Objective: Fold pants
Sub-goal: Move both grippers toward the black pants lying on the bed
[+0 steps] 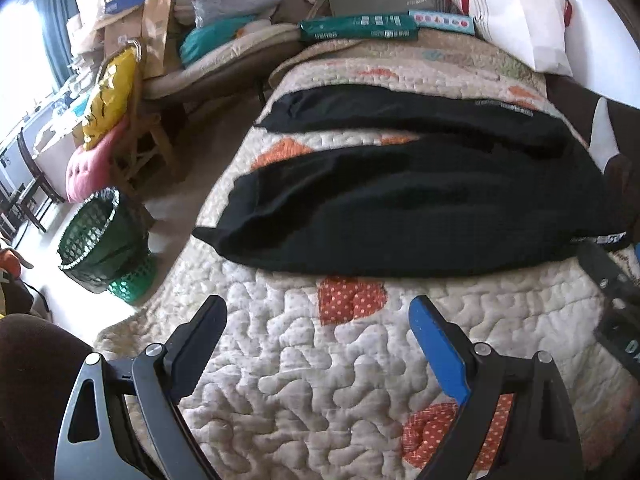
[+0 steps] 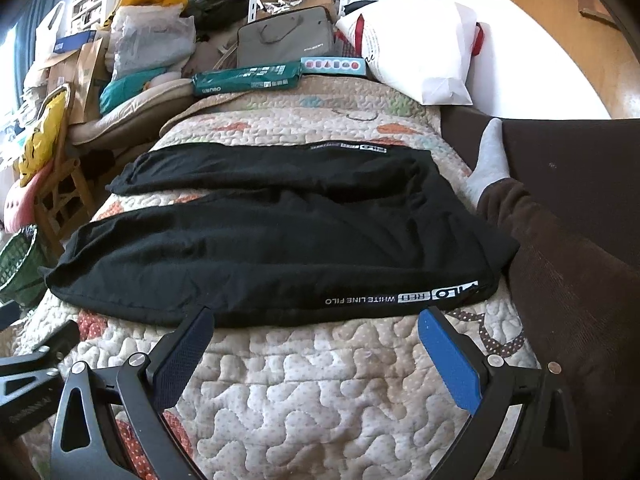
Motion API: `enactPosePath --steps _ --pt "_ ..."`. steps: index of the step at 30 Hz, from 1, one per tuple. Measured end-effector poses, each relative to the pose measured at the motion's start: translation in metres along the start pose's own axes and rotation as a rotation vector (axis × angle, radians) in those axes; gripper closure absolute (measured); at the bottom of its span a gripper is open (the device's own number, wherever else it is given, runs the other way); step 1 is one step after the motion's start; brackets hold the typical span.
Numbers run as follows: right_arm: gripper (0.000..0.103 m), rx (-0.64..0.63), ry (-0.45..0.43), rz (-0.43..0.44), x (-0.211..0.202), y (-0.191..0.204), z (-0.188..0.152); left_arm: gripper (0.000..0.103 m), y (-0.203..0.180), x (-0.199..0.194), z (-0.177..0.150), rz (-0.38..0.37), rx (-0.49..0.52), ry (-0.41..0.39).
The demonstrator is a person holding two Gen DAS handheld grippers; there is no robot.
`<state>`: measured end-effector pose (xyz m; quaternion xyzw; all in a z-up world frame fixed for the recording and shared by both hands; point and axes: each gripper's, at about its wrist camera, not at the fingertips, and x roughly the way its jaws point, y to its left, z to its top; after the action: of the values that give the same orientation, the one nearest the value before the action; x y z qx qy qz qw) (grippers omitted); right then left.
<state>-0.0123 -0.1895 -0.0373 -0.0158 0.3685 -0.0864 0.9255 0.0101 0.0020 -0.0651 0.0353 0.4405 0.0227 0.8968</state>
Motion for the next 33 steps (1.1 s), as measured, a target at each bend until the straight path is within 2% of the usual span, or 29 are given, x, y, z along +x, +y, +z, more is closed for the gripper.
enactPosePath --steps 8,11,15,17,24,30,33 --pt "0.000 0.020 0.031 0.002 0.008 -0.004 -0.003 0.011 -0.006 0.032 -0.009 -0.016 0.016 0.100" --pt "0.000 0.018 0.026 0.000 0.007 -0.004 -0.003 0.011 -0.006 0.035 -0.010 -0.020 0.009 0.105" --pt "0.000 0.010 0.013 -0.003 0.004 -0.002 -0.003 0.001 0.002 0.041 -0.011 -0.033 -0.044 0.133" --pt "0.000 0.006 0.007 -0.002 0.002 -0.001 -0.002 0.000 0.009 0.046 -0.012 -0.068 -0.093 0.150" --pt "0.000 -0.004 -0.007 0.006 -0.002 0.001 -0.002 0.000 0.008 0.045 -0.016 -0.071 -0.099 0.125" --pt "0.000 0.037 -0.021 0.033 -0.006 -0.002 0.000 0.000 0.009 0.040 -0.012 -0.080 -0.064 0.154" --pt "0.000 0.059 0.025 0.088 -0.002 -0.003 0.002 0.005 0.011 0.029 -0.009 -0.061 -0.057 0.110"
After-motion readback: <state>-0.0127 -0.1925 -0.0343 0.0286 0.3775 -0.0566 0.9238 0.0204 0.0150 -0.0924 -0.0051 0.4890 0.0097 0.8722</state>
